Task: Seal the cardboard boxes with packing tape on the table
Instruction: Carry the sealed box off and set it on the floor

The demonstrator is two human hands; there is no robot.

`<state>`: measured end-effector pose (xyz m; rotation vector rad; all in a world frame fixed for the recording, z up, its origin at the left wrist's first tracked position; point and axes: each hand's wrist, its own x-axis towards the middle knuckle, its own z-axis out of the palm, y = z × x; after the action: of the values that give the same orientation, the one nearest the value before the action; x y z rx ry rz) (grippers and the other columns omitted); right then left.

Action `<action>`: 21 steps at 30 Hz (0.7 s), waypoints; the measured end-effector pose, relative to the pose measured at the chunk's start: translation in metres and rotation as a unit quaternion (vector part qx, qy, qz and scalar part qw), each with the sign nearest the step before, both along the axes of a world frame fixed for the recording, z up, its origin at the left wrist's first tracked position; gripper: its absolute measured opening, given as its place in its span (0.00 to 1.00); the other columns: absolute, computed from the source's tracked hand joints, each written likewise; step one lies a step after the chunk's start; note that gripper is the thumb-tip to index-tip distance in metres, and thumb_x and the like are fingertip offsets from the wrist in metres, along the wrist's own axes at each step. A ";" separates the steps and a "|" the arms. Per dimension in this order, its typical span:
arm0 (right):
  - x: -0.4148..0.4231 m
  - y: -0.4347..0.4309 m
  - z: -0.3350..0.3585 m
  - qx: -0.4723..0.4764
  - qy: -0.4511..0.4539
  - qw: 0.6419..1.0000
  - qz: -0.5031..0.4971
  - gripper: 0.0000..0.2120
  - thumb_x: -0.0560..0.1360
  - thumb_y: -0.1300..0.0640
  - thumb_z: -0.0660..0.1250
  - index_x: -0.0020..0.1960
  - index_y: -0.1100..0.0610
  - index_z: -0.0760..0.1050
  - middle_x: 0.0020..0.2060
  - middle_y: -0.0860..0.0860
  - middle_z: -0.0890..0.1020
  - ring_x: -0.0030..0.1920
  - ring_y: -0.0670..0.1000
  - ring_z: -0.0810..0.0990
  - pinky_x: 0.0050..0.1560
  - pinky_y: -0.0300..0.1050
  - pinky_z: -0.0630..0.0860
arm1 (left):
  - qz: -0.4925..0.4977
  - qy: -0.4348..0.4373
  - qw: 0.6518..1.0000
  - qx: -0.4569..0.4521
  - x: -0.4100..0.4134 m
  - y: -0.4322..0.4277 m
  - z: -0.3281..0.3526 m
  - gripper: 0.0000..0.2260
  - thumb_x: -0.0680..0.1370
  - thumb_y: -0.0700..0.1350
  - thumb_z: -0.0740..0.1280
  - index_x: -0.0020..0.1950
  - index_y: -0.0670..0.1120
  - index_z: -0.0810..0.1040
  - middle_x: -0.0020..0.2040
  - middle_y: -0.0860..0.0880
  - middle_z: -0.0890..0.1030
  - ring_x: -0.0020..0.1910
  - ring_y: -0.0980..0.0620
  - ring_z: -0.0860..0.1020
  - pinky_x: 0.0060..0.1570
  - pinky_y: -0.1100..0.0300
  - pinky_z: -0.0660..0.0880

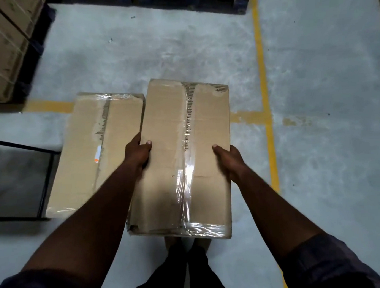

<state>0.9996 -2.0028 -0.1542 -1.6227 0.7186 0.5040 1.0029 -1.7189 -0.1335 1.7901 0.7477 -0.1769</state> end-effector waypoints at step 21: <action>0.047 0.031 -0.103 -0.057 0.071 0.996 0.007 0.29 0.72 0.42 0.73 0.68 0.55 0.75 0.59 0.52 0.83 0.58 0.55 0.81 0.65 0.56 0.77 | -0.037 0.162 0.978 0.124 0.040 0.004 -0.086 0.31 0.76 0.43 0.70 0.77 0.44 0.62 0.62 0.39 0.76 0.61 0.38 0.77 0.58 0.47 0.78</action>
<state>1.0461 -1.9719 -0.2576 -1.7108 0.8562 0.6020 1.0433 -1.7148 -0.2191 2.0554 0.9672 -0.4503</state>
